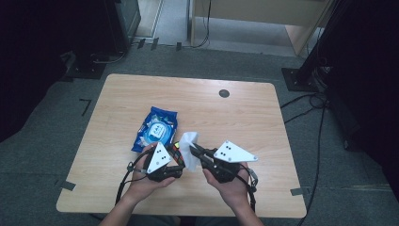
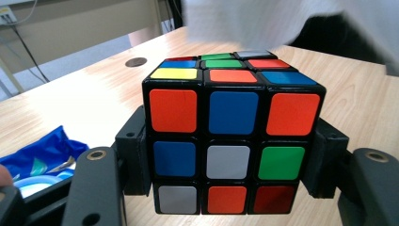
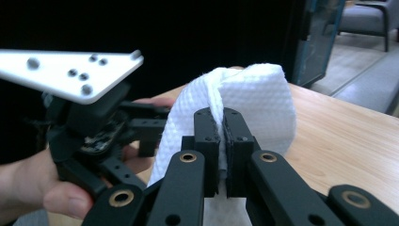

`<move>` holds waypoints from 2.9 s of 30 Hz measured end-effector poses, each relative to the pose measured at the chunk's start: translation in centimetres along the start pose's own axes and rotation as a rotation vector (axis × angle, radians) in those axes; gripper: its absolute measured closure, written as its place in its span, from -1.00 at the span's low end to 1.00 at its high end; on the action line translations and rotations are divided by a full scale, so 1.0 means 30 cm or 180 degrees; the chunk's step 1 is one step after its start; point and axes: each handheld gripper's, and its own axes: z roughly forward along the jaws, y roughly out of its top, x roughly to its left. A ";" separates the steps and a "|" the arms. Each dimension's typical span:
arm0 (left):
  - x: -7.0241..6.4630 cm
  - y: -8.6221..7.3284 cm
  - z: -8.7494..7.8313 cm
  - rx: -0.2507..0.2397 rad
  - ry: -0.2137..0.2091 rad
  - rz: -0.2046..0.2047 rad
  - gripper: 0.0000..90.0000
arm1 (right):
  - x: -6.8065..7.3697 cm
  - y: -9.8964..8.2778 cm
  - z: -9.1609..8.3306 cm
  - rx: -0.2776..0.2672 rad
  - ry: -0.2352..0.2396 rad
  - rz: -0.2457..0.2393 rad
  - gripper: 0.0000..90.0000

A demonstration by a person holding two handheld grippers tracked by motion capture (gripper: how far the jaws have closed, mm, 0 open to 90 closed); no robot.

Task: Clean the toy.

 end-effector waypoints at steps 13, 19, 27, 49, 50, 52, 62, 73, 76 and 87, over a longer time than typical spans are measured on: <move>-0.038 0.008 0.007 0.0002 -0.0028 0.0174 -0.25 | 0.017 -0.043 0.063 0.0143 -0.0067 -0.0136 0.93; -0.052 0.007 0.011 0.0010 -0.0027 0.0270 -0.25 | -0.011 -0.050 0.063 0.0160 -0.0191 -0.0103 0.92; -0.056 0.010 0.007 -0.0009 -0.0022 0.0339 -0.25 | -0.068 -0.064 0.056 0.0227 -0.0429 0.0041 0.92; -0.037 0.008 0.010 0.0071 0.0019 0.0196 -0.25 | 0.016 -0.053 0.071 0.0182 -0.0216 -0.0091 0.92; -0.040 0.008 0.011 0.0069 0.0011 0.0209 -0.25 | 0.014 -0.054 0.071 0.0170 -0.0221 -0.0083 0.92; -0.046 0.009 0.012 0.0063 0.0011 0.0242 -0.25 | 0.009 -0.055 0.071 0.0160 -0.0258 -0.0071 0.92; -0.021 0.020 -0.012 -0.0065 0.0005 0.0097 -0.25 | -0.069 -0.089 0.058 0.0163 -0.0600 0.0012 0.92; 0.038 0.029 -0.055 -0.0220 0.0079 -0.0081 -0.25 | -0.210 -0.145 0.027 0.0425 -0.1045 0.0223 0.92; 0.040 0.031 -0.056 -0.0225 0.0094 -0.0075 -0.25 | -0.247 -0.159 0.012 0.0485 -0.1167 0.0270 0.92; 0.039 0.024 -0.047 -0.0187 0.0102 -0.0075 -0.25 | -0.264 -0.153 0.014 0.0545 -0.1273 0.0626 -0.14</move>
